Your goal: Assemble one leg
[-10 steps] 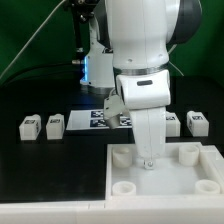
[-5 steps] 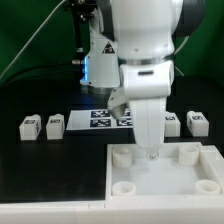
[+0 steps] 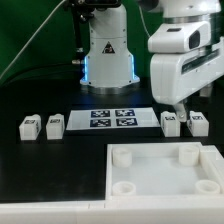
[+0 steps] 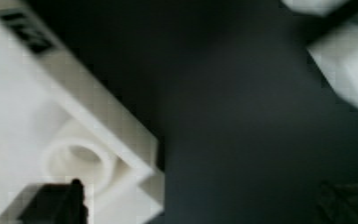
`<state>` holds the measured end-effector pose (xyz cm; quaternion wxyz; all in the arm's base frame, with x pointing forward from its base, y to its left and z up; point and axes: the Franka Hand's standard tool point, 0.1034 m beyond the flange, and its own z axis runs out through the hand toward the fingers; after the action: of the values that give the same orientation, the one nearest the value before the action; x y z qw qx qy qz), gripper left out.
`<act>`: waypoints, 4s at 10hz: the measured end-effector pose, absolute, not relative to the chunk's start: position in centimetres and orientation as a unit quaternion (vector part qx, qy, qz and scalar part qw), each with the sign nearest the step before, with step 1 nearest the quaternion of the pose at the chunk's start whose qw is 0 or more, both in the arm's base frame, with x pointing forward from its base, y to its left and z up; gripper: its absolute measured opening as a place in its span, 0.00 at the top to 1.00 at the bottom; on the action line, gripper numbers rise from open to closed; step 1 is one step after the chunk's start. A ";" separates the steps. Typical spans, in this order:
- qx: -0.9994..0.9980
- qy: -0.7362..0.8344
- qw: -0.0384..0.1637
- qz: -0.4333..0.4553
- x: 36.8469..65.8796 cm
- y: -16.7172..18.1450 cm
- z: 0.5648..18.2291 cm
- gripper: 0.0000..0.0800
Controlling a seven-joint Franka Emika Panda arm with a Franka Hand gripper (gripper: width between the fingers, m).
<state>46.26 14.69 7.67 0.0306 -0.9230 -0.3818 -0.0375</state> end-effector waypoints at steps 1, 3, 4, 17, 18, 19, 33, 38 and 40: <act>-0.933 -0.356 0.029 -0.047 46.4 15.7 8.5 0.19; -0.965 -0.254 0.041 -0.043 46.3 15.9 8.4 0.19; -0.969 -0.239 0.042 -0.042 46.3 15.9 8.4 0.19; -0.997 -0.038 0.045 0.045 43.0 17.3 6.6 0.19; -0.997 -0.038 0.045 0.045 43.0 17.3 6.6 0.19; -0.997 -0.038 0.045 0.045 43.0 17.3 6.6 0.19; -0.909 -0.036 0.014 0.414 39.8 18.5 3.4 0.19; -0.913 -0.034 0.016 0.406 38.5 18.4 1.4 0.19; -0.913 -0.035 0.015 0.406 38.4 18.5 1.4 0.19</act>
Offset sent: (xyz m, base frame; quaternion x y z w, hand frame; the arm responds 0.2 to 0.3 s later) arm 0.0000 0.0000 0.0000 0.0000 0.0000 0.1790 0.9838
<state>38.40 18.52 1.37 0.0155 -0.9132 -0.0346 0.4058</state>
